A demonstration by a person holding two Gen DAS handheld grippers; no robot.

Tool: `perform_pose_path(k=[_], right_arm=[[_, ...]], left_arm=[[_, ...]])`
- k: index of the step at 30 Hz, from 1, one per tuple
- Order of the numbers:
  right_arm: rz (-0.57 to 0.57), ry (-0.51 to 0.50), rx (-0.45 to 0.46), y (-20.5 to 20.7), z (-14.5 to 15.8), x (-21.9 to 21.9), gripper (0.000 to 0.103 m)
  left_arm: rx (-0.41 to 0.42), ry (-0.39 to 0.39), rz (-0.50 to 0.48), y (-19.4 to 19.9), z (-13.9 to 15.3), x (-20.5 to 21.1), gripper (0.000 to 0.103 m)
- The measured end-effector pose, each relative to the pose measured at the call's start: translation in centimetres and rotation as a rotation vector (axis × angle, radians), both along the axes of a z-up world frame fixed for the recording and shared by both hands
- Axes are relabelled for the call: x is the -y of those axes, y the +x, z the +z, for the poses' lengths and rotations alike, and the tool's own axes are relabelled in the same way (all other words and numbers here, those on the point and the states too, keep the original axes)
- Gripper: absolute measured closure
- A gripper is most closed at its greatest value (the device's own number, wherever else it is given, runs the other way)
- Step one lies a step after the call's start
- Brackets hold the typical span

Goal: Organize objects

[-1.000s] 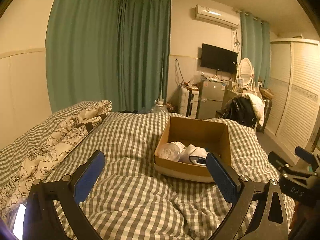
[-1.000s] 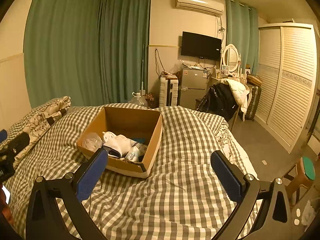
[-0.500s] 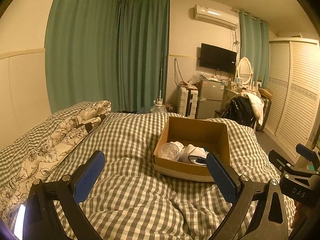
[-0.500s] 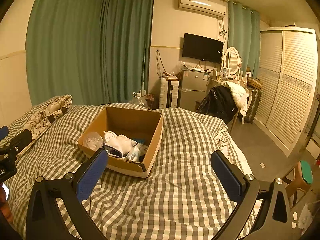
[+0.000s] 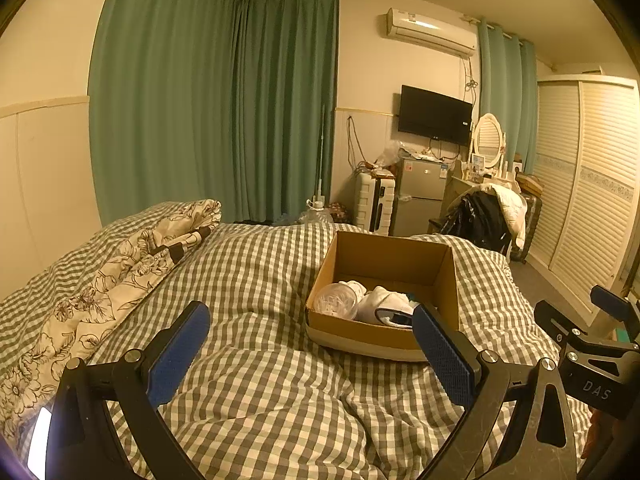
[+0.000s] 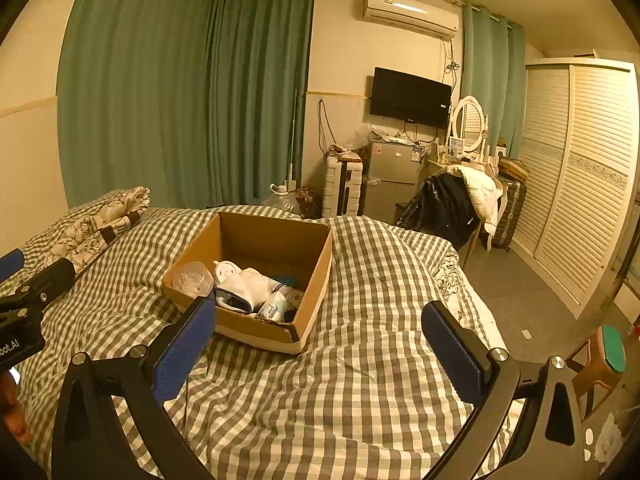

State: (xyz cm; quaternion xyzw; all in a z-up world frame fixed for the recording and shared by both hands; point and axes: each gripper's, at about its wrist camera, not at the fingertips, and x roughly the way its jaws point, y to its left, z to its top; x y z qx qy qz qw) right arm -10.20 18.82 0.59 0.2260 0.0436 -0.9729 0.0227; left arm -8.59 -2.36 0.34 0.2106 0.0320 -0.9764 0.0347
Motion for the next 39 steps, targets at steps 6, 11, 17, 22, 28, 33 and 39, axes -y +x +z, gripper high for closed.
perform_pose_path(k=[6,11,17,22,28,33,39], right_arm=[[-0.002,-0.001,0.002,0.08,0.01,0.04,0.000],[-0.003,-0.001,0.003,0.15,0.02,0.06,0.000],[-0.003,-0.001,0.007,0.22,-0.03,0.18,0.000],[-0.003,0.000,0.009,0.28,-0.06,0.23,0.000],[-0.005,-0.001,0.010,0.34,-0.14,0.24,0.000],[-0.005,0.000,0.013,0.39,-0.23,0.31,0.000],[-0.005,0.002,0.016,0.49,-0.42,0.43,0.000]], left_arm=[[-0.003,-0.006,0.000,0.10,0.04,0.01,0.000],[0.000,-0.008,-0.001,0.10,0.04,0.01,0.000],[0.000,-0.009,-0.002,0.10,0.02,0.02,0.000],[-0.007,-0.019,-0.007,0.14,0.01,0.04,0.000],[0.006,-0.027,0.007,0.05,-0.18,0.05,0.000],[0.010,-0.024,0.009,0.14,-0.30,0.17,0.000],[0.014,-0.022,0.008,0.10,-0.31,0.25,0.000]])
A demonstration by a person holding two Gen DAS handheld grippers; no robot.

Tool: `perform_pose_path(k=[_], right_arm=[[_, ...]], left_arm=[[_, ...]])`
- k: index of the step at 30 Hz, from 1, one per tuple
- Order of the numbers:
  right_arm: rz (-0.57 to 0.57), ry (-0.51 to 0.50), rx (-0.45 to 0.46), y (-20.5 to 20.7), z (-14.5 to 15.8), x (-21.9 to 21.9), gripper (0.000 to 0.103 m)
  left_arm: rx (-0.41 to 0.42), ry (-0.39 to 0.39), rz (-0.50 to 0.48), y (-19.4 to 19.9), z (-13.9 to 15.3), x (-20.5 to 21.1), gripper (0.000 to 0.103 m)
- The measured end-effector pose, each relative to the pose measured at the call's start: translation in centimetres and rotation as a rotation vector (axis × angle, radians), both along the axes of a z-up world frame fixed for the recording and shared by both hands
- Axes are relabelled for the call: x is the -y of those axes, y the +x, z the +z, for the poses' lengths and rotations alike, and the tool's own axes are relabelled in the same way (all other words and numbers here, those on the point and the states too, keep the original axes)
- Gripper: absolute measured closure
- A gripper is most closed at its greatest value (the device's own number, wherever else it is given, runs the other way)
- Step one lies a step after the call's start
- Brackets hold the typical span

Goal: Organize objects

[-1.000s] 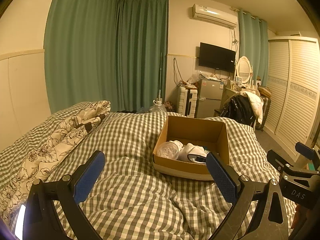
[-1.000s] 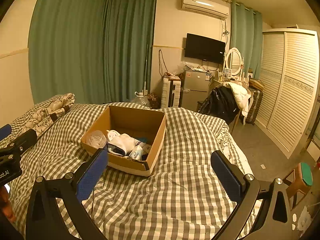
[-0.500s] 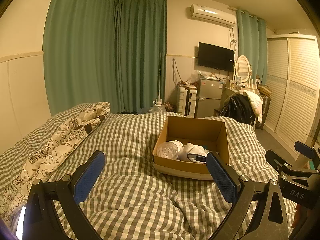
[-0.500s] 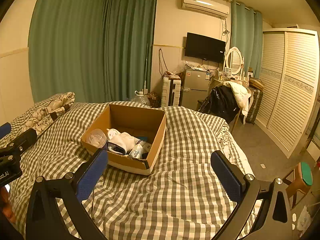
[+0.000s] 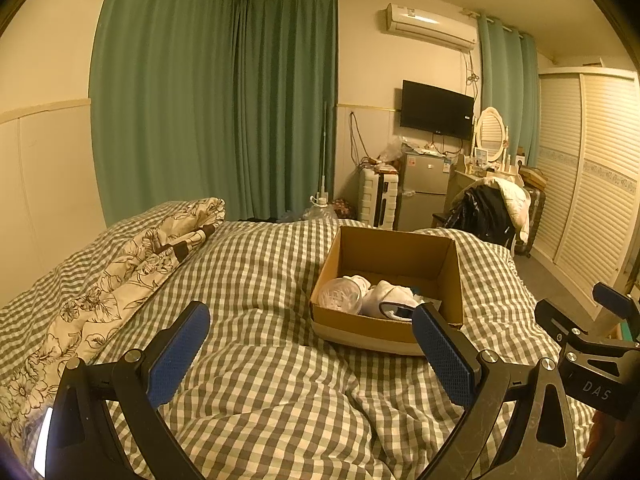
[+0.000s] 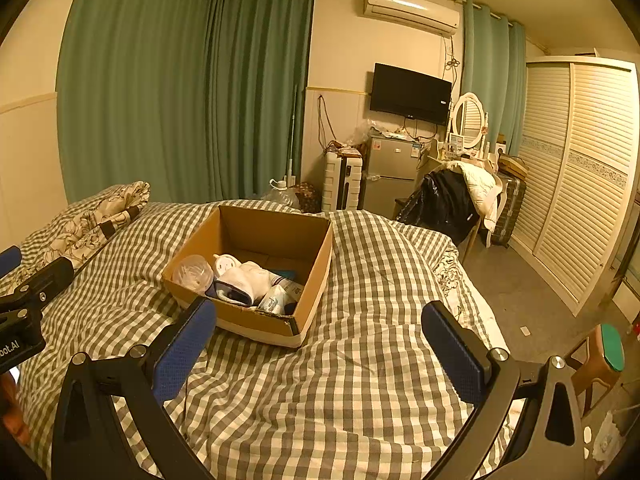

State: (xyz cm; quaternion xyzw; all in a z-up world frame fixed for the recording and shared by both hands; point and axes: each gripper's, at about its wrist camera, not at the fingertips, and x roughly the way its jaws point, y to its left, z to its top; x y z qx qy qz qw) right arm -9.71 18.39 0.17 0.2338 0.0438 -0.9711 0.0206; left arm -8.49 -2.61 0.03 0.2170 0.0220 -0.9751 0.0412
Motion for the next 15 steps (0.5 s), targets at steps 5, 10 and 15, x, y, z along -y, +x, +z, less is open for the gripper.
perform_pose_path(k=[5,10,15], right_arm=[[-0.001,0.001,0.003,-0.11,-0.10,0.13,0.000],[-0.002,0.003,0.007,-0.15,-0.24,0.26,0.000],[-0.002,0.003,0.007,-0.13,-0.26,0.26,0.000]], left_arm=[[0.000,0.001,-0.001,0.03,0.01,0.02,0.000],[0.000,-0.002,-0.001,0.04,0.03,-0.01,0.000],[0.000,-0.004,-0.002,0.05,0.06,-0.02,0.000]])
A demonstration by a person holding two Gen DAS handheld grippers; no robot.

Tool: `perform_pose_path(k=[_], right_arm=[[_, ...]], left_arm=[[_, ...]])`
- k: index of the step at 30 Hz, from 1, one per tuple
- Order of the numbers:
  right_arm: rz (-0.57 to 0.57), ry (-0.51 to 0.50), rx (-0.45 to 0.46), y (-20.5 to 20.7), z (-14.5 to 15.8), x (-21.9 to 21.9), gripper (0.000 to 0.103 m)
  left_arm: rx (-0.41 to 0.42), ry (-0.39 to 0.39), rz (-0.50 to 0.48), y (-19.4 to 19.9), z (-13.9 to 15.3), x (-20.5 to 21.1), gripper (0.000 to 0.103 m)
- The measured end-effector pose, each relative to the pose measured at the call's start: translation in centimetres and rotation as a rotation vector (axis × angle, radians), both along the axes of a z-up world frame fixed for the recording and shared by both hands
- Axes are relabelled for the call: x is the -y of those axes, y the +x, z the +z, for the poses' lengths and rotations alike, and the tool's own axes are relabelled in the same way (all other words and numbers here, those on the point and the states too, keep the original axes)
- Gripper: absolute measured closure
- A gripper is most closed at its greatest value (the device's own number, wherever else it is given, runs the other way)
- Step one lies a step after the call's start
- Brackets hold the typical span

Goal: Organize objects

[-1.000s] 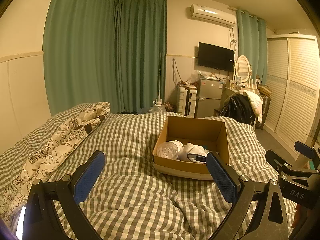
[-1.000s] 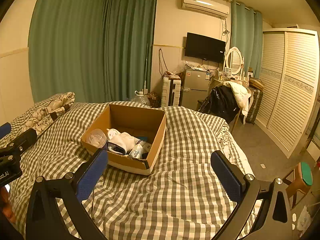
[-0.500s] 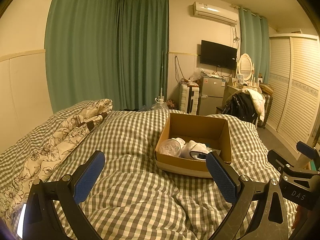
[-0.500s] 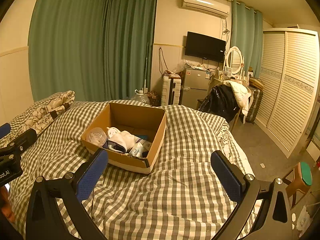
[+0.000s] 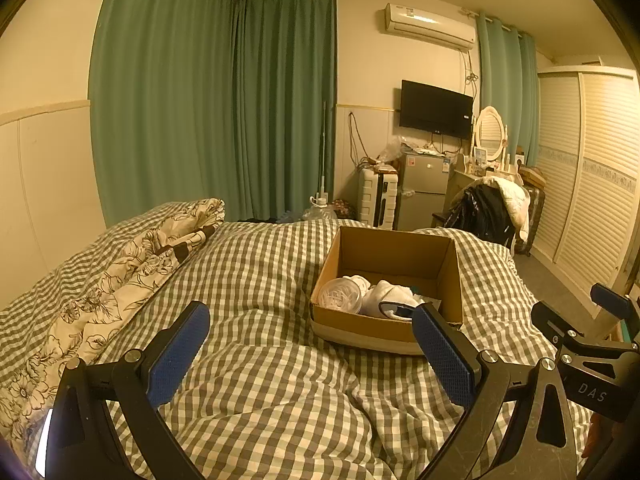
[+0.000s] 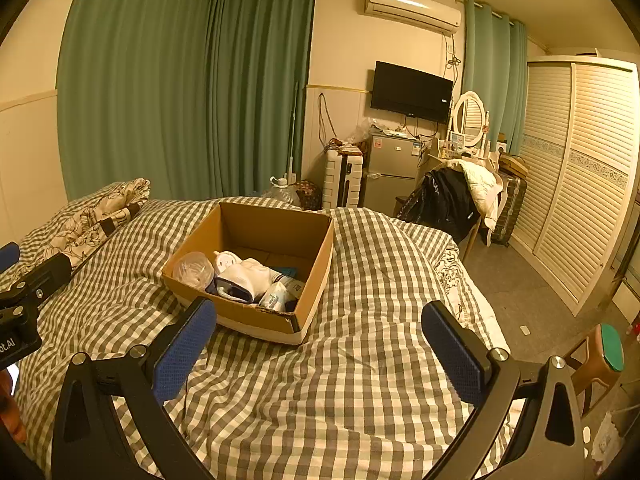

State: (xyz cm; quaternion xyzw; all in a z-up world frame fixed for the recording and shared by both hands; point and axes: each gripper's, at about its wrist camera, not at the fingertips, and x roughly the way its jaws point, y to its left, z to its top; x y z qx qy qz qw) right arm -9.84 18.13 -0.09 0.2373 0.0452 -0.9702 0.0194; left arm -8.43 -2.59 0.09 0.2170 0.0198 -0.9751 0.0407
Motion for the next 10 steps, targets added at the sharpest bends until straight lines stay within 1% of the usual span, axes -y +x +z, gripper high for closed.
perform_pose_path(k=[10], right_arm=[[0.001,0.000,0.003,0.00,-0.22,0.15,0.000]], left_arm=[[-0.002,-0.015,0.000,0.07,0.01,0.10,0.000]])
